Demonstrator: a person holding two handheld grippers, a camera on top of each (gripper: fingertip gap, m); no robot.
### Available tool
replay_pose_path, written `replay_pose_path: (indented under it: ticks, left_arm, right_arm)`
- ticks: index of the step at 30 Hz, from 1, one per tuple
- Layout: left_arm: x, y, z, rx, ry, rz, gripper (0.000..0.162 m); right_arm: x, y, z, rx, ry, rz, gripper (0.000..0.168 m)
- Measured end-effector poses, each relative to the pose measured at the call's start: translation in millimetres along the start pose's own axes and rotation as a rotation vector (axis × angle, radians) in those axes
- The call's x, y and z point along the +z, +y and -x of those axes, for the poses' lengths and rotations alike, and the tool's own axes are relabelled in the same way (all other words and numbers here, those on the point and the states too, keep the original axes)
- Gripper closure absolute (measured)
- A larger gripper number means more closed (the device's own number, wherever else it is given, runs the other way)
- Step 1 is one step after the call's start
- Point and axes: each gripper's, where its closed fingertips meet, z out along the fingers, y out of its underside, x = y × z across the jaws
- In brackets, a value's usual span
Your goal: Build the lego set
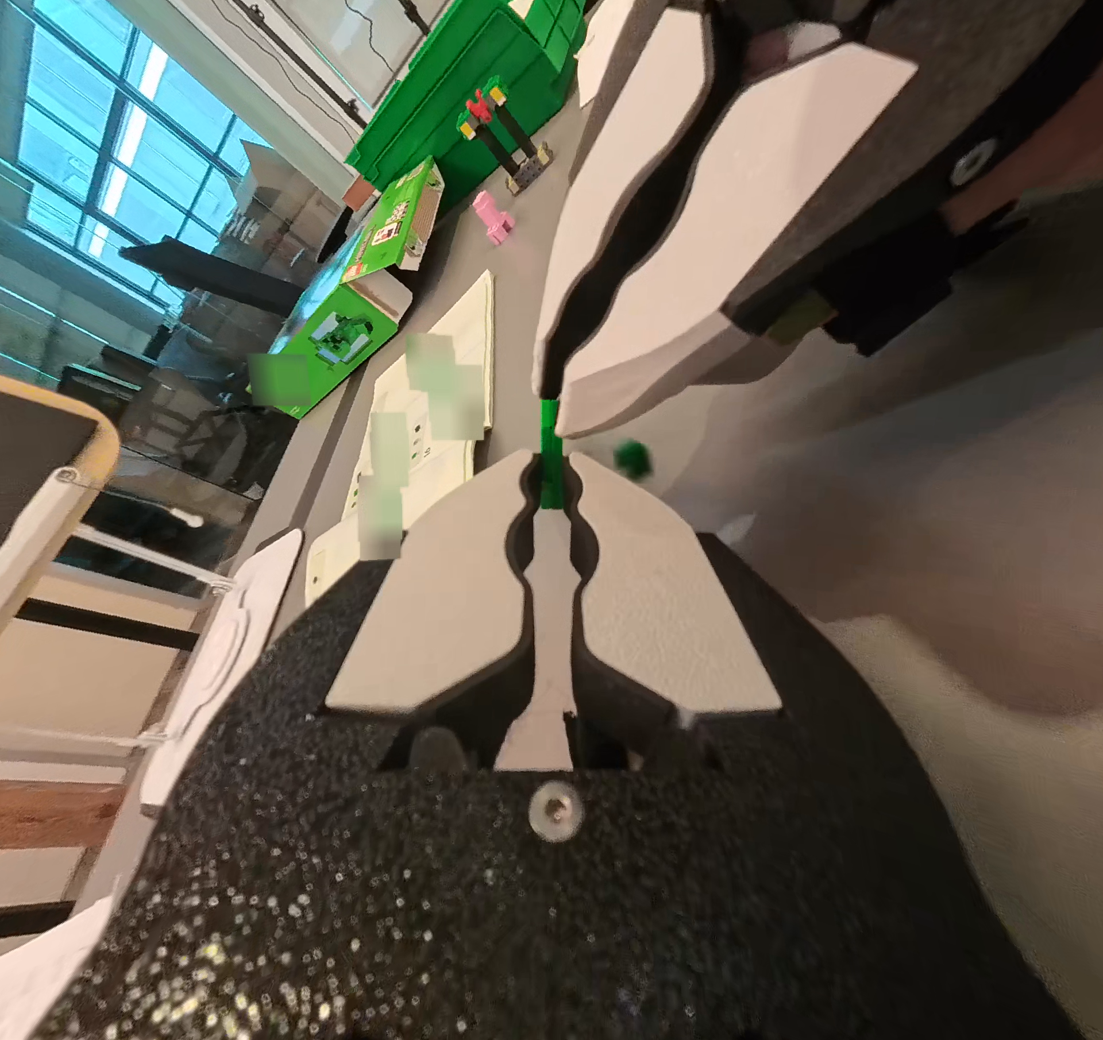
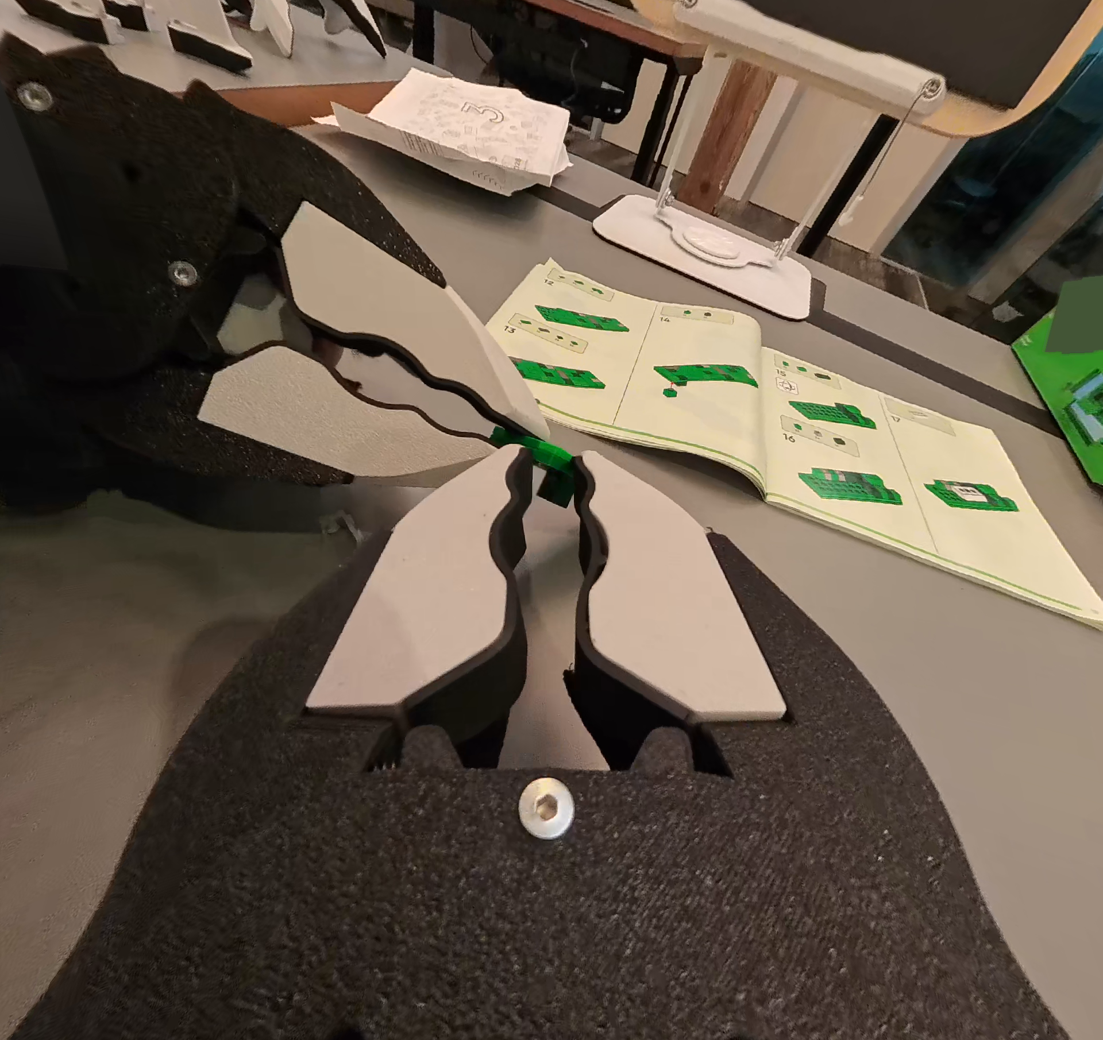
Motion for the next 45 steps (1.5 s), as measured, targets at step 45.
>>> replay_pose_path:
  ticks: [45]
  left_arm:
    - [-12.5,1.9,32.3,-0.264,-0.104,-0.100,0.156]
  right_arm:
    - [-70.6,67.1,68.9,-0.153,-0.825,0.327,0.142]
